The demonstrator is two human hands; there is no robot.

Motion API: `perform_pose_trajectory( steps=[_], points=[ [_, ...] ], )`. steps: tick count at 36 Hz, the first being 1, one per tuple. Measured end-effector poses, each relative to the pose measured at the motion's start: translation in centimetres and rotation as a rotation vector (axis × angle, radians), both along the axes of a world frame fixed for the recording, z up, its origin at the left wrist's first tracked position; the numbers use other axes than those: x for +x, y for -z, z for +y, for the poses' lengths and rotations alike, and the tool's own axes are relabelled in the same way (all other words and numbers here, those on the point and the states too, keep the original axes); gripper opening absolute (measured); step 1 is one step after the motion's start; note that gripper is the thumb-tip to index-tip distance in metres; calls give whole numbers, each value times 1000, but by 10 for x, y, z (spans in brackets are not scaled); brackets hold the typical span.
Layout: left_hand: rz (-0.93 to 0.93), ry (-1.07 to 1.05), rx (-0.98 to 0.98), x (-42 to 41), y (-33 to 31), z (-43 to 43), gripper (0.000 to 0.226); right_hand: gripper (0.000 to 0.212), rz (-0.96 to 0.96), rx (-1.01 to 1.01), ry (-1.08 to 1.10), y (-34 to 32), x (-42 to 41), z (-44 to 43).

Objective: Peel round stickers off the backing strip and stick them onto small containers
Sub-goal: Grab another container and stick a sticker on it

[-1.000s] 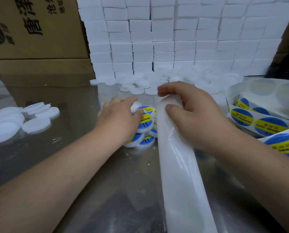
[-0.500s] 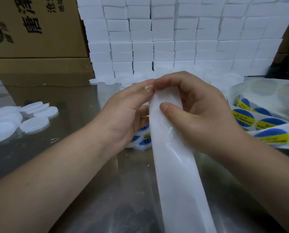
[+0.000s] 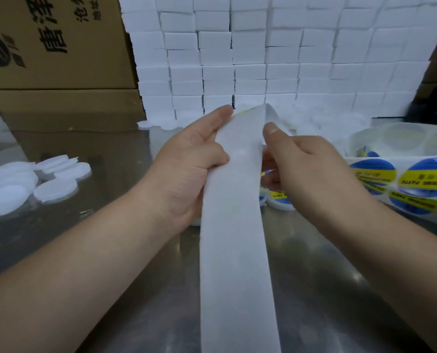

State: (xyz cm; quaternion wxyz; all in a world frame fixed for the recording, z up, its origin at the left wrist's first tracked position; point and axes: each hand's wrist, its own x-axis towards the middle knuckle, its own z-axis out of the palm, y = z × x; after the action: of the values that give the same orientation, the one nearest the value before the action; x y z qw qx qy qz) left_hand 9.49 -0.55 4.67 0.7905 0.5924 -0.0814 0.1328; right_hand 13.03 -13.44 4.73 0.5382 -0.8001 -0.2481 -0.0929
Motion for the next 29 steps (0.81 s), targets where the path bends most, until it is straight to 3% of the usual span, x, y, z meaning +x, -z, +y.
perform_pose_trajectory(
  steps=[4, 9, 12, 14, 16, 20, 25, 29],
  points=[
    [-43, 11, 176, -1, 4, -4, 66, 59, 130, 244, 33, -4, 2, -1],
    [-48, 88, 358, -1, 10, -6, 71, 4, 110, 361, 54, -4, 4, -6],
    [-47, 36, 525, -3, 12, -10, 49, 14, 31, 368, 116, -1, 4, -5],
    [-14, -153, 596, 0, 11, -10, 35, 17, 1, 396, 158, -2, 5, -5],
    [-11, -343, 580, 6, 5, -5, 22, 23, 16, 427, 164, -3, 8, -7],
    [20, -457, 548, 37, -17, 12, 19, 29, 107, 391, 147, 1, 7, -4],
    [119, -528, 1046, 109, -22, 49, 34, 22, 103, 291, 110, 3, 4, -5],
    [297, -438, 1530, 168, -4, 86, 49, 21, 32, 217, 87, 6, 4, -9]
  ],
)
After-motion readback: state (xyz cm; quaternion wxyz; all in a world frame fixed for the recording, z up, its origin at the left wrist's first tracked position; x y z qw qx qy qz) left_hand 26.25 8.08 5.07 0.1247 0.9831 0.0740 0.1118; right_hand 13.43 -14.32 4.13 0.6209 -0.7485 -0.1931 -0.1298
